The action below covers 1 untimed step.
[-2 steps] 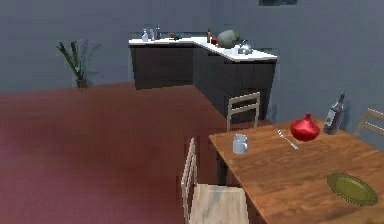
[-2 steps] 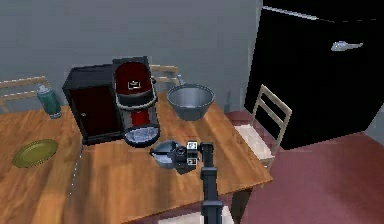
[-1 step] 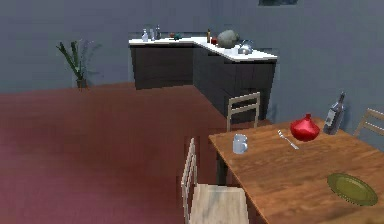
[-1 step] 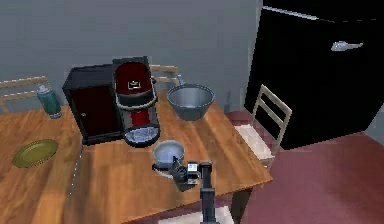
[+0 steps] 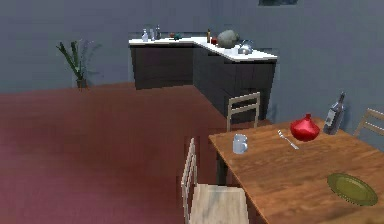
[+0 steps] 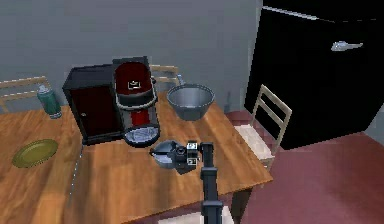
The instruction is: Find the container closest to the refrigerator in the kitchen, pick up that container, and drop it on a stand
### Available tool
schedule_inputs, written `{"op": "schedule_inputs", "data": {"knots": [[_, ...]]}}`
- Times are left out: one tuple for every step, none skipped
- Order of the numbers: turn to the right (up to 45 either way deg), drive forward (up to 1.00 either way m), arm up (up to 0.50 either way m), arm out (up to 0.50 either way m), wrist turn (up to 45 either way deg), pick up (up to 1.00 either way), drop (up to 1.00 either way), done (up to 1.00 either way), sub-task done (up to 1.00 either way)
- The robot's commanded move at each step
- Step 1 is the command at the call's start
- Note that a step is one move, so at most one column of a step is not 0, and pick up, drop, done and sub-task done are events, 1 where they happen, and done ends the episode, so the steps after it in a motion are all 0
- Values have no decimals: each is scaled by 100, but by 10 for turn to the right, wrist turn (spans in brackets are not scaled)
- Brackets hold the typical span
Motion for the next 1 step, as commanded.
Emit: {"op": "schedule_inputs", "data": {"knots": [[0,0,32,0,0,0,0,0,0]]}}
